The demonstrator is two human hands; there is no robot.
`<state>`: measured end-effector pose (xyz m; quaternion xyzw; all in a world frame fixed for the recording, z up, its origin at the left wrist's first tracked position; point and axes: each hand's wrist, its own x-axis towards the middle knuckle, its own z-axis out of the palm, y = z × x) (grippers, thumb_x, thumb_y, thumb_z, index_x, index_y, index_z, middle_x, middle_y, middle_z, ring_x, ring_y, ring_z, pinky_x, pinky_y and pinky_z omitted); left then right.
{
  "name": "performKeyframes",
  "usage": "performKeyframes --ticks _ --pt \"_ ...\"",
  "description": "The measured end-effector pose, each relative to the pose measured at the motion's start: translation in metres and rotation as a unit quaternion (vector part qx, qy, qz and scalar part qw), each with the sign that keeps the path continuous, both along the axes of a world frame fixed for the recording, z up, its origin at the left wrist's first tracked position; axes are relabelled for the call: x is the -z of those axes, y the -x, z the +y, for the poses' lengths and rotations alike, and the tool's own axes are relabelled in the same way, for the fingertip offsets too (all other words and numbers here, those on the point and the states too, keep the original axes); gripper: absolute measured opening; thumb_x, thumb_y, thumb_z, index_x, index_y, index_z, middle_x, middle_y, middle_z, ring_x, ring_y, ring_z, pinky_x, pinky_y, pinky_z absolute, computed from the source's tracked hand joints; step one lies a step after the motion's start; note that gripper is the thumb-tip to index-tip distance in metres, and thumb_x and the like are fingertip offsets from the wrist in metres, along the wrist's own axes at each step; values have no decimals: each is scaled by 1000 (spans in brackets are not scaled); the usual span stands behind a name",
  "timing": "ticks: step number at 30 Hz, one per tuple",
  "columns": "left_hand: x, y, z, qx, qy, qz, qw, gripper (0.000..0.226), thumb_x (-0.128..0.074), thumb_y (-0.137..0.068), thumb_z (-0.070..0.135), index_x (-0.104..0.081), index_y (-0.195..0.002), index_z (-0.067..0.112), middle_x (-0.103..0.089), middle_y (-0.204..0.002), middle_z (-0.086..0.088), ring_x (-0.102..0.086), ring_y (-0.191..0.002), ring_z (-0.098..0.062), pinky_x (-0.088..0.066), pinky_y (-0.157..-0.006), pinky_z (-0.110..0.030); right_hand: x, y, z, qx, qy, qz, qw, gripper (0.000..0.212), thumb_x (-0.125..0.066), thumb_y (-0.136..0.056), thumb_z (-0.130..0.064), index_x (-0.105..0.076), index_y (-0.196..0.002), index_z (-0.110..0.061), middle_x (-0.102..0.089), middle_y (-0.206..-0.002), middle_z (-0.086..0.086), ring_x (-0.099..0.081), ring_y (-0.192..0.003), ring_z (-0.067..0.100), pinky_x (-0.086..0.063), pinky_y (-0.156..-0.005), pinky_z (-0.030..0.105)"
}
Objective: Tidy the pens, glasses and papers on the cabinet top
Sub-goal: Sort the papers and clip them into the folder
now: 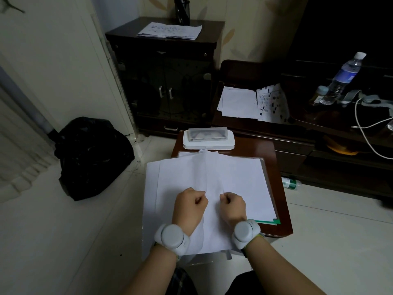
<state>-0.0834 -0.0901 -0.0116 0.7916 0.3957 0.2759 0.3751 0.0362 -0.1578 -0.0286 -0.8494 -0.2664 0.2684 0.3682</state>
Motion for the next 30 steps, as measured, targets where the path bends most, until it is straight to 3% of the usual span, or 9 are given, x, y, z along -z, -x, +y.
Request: performKeyframes --ticks 3,8,13,17,23,30 --pt "1 3 1 -1 0 -2 1000 31 -50 -76 14 -36 -50 4 -39 -56 -22 -48 -48 -28 -47 -51 -45 2 0 2 -17 10 -13 1000 42 -44 -95 -11 -35 -54 -16 -40 -56 1 -34 -69 25 -21 -56 26" --pt "0 6 3 -5 -2 -6 1000 32 -51 -76 10 -36 -49 4 -37 -56 -22 -47 -49 -30 -48 -49 -45 2 -2 2 -29 21 -21 999 30 -43 -96 -11 -46 -67 -8 -50 -73 8 -40 -73 25 -24 -60 24" --pt "-1 7 5 -11 -4 -12 1000 31 -52 -76 11 -37 -49 4 -38 -56 -22 -44 -51 -32 -47 -48 -44 3 -4 1 -42 16 -23 999 33 -43 -95 -9 -41 -62 -8 -41 -57 -1 -36 -70 24 -22 -57 25" --pt "-3 4 0 -1 -22 -12 1000 32 -50 -74 12 -31 -49 4 -31 -52 -16 -37 -50 -23 -42 -50 -41 0 -3 4 -52 14 -18 998 27 -44 -94 -8 -45 -68 -4 -45 -62 4 -37 -71 23 -24 -58 24" --pt "0 3 -2 4 -27 0 1000 34 -53 -78 9 -32 -52 4 -31 -54 -8 -35 -52 -17 -42 -54 -44 1 0 12 -67 15 -6 998 39 -46 -94 -8 -36 -56 -13 -37 -55 -4 -33 -70 21 -27 -52 22" --pt "1 2 -2 4 -19 2 1000 33 -53 -78 7 -34 -53 1 -30 -55 -10 -35 -50 -19 -43 -52 -45 4 7 14 -52 19 -5 998 45 -45 -96 -14 -32 -53 -21 -37 -55 -8 -35 -71 20 -28 -61 21"
